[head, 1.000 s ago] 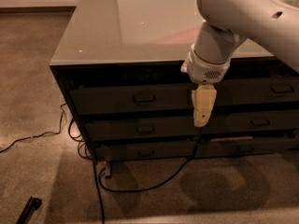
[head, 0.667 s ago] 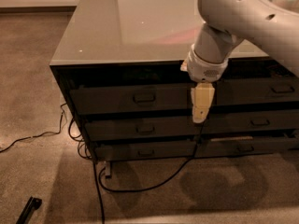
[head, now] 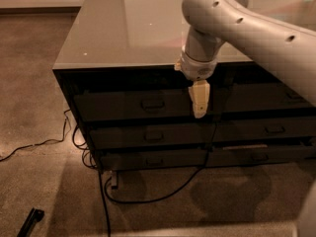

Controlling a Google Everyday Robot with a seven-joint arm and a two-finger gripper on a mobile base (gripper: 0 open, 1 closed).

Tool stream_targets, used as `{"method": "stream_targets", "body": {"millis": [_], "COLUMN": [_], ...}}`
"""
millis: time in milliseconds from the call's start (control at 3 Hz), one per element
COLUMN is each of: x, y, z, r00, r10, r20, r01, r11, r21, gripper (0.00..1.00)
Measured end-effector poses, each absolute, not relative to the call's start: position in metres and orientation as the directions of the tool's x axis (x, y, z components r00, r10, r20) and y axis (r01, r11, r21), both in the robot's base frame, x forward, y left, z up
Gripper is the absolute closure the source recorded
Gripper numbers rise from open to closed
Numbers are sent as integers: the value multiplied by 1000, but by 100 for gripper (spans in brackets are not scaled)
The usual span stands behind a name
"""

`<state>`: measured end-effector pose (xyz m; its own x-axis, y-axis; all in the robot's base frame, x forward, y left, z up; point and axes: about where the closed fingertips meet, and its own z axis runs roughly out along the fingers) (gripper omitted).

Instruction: Open top drawer

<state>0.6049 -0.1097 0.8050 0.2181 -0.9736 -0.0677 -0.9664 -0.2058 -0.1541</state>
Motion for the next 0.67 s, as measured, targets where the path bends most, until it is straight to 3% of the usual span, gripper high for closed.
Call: {"method": "stream_targets", "body": {"millis": [333,667], "x": [626,631], "y": [-115,-119], "z": [791,791], "r00": [233,236], "r10": [-969,-965], "r20": [81,110], "r01": [-961,-958], "r11": [-242,-250], "r21": [-131,-139], "gripper": [0,0]}}
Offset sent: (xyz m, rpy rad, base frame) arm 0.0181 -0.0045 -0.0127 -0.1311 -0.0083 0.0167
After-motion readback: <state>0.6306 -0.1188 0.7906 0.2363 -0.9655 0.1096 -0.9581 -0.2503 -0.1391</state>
